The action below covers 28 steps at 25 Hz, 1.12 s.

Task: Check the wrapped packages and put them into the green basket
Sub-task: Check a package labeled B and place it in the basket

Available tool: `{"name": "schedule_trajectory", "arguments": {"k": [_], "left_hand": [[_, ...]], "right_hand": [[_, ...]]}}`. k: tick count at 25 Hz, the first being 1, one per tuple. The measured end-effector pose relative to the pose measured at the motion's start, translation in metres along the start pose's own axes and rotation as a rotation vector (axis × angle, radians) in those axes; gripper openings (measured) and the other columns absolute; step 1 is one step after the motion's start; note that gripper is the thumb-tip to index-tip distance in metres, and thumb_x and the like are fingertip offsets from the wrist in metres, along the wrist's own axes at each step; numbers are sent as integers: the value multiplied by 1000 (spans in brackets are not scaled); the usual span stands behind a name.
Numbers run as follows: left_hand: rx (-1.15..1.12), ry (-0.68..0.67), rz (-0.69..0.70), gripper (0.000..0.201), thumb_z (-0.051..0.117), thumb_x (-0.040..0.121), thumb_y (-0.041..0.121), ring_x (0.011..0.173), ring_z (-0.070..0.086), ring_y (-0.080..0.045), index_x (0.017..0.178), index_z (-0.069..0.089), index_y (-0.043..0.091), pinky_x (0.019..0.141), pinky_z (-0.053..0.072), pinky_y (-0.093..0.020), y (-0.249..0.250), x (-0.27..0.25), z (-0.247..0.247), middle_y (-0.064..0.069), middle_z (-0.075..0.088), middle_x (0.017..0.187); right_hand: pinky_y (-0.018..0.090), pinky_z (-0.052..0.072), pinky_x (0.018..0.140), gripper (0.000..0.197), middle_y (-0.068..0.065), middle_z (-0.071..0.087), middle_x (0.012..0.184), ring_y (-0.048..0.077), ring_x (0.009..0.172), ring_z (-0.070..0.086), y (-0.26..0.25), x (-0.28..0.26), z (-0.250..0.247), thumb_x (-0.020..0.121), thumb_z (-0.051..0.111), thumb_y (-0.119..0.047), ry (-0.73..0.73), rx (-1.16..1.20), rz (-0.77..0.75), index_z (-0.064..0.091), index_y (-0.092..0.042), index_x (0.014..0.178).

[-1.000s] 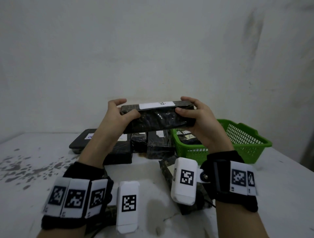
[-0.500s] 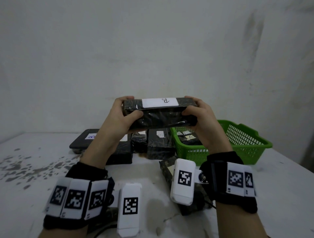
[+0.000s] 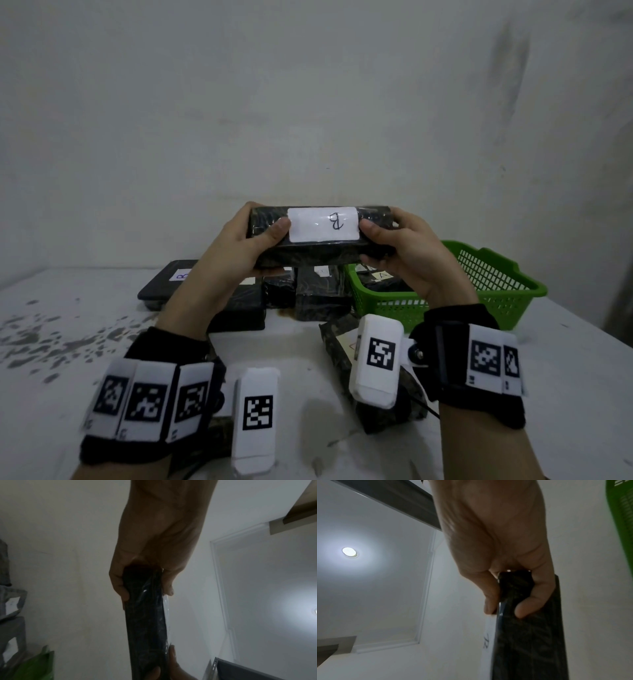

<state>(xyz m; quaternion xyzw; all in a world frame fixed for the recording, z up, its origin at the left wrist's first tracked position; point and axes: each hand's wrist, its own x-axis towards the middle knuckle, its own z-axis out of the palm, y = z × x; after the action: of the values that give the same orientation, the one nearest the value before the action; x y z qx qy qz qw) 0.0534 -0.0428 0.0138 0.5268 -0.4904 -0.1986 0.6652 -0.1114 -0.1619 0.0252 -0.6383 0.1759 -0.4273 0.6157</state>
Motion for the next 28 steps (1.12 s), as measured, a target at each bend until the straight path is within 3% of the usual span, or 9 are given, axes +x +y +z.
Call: {"name": "schedule_trajectory", "arguments": {"k": [7, 12, 15, 19, 23, 26, 28], "left_hand": [[-17, 101, 49, 9, 54, 89, 22, 70, 62, -13, 81, 52, 19, 51, 54, -24, 3, 2, -1, 1, 61, 80], [21, 150, 62, 11, 52, 91, 28, 81, 62, -16, 96, 46, 20, 74, 57, -41, 2, 2, 6, 2, 57, 91], [15, 148, 33, 21, 52, 92, 16, 80, 60, -15, 107, 36, 16, 78, 55, -42, 2, 5, 6, 1, 53, 93], [56, 25, 77, 18, 53, 89, 6, 85, 62, -19, 92, 54, 24, 79, 57, -36, 3, 1, 1, -2, 61, 92], [73, -4, 86, 18, 60, 85, 7, 94, 65, -28, 91, 61, 24, 83, 55, -44, 3, -1, -1, -8, 65, 95], [50, 36, 93, 17, 60, 85, 7, 89, 67, -25, 89, 62, 23, 78, 57, -39, 3, 0, -3, -6, 66, 93], [23, 76, 88, 18, 59, 85, 2, 81, 65, -17, 85, 60, 21, 72, 58, -28, 3, 0, -5, -2, 65, 86]], "right_hand": [[21, 52, 50, 8, -2, 63, 81, 12, 67, 62, 0, -2, 9, 87, 61, -10, 86, -114, -87, 62, -14, 94], [25, 56, 57, 24, -2, 63, 93, 10, 79, 62, 0, -3, 10, 92, 56, -18, 60, -132, -89, 58, -8, 114], [31, 54, 70, 23, -5, 61, 100, 10, 87, 60, 1, -3, 9, 93, 53, -23, 36, -195, -67, 53, -15, 115], [38, 54, 81, 18, 0, 62, 98, 19, 92, 61, 1, -2, 4, 92, 54, -12, 84, -123, -34, 56, -14, 110], [36, 56, 79, 17, 2, 64, 93, 19, 89, 61, 0, -4, -4, 89, 58, -7, 122, -114, -43, 59, -12, 105], [31, 56, 73, 15, 0, 65, 88, 14, 80, 62, -2, -5, -3, 87, 60, -8, 120, -100, -71, 59, -11, 102], [29, 56, 74, 14, 1, 65, 89, 12, 79, 63, -2, -5, 2, 87, 60, -7, 108, -117, -109, 59, -11, 101]]}}
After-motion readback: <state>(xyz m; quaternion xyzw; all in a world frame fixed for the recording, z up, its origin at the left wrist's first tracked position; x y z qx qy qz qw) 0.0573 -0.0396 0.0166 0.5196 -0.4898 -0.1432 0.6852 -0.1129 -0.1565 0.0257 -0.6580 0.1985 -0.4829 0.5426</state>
